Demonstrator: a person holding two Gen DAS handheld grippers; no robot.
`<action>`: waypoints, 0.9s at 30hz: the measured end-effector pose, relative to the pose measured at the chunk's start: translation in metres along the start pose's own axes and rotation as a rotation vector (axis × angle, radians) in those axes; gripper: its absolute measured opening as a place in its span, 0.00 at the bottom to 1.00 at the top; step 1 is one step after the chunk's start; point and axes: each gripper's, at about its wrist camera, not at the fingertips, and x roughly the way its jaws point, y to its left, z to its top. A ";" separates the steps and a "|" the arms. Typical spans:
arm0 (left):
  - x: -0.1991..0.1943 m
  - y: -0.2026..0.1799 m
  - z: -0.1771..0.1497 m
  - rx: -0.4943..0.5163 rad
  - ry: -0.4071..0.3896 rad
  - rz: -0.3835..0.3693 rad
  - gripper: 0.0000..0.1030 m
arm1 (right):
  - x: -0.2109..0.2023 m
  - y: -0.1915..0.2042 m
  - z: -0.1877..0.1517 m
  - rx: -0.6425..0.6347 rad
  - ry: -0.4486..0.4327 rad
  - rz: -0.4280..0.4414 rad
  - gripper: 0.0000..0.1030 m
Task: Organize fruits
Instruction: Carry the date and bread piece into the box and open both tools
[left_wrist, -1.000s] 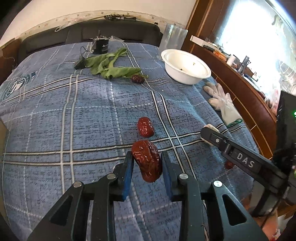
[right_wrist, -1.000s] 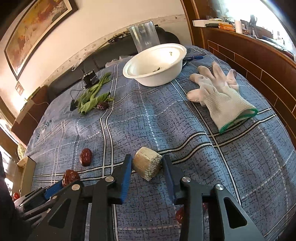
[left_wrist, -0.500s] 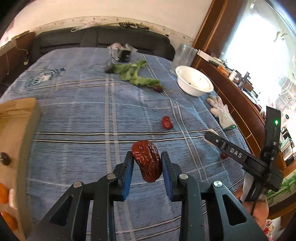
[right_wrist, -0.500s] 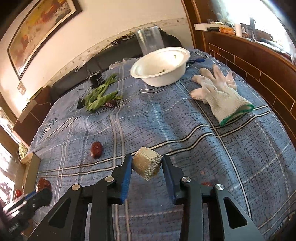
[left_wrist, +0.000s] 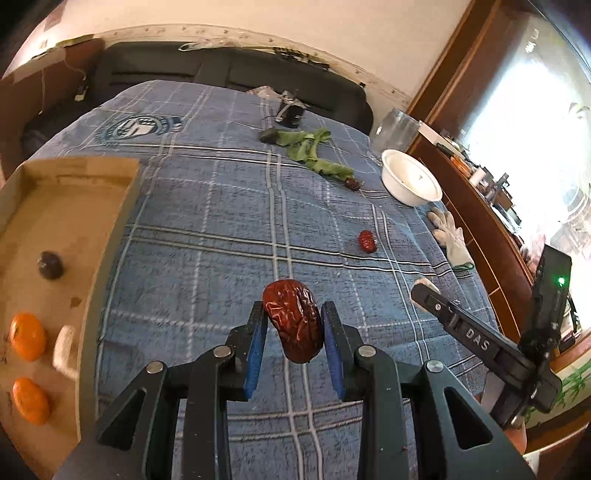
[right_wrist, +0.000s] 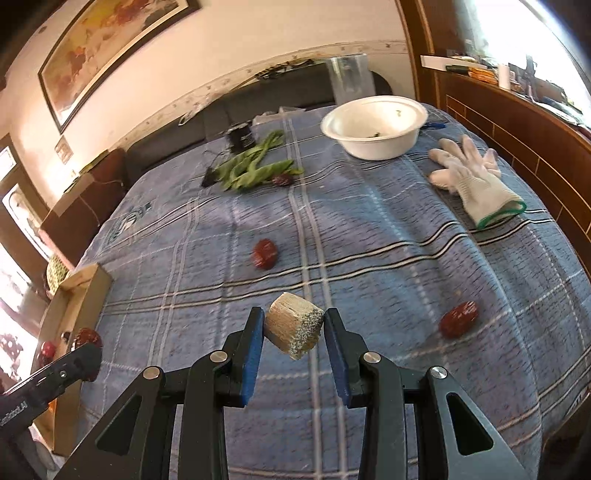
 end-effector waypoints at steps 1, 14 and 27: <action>-0.003 0.002 -0.002 -0.005 -0.006 0.006 0.28 | -0.002 0.003 -0.003 -0.001 0.002 0.008 0.35; -0.036 0.019 -0.017 0.033 -0.087 0.163 0.28 | -0.027 0.031 -0.041 0.035 0.013 0.108 0.35; -0.046 0.033 -0.020 0.012 -0.095 0.162 0.28 | -0.033 0.059 -0.041 -0.016 0.015 0.119 0.35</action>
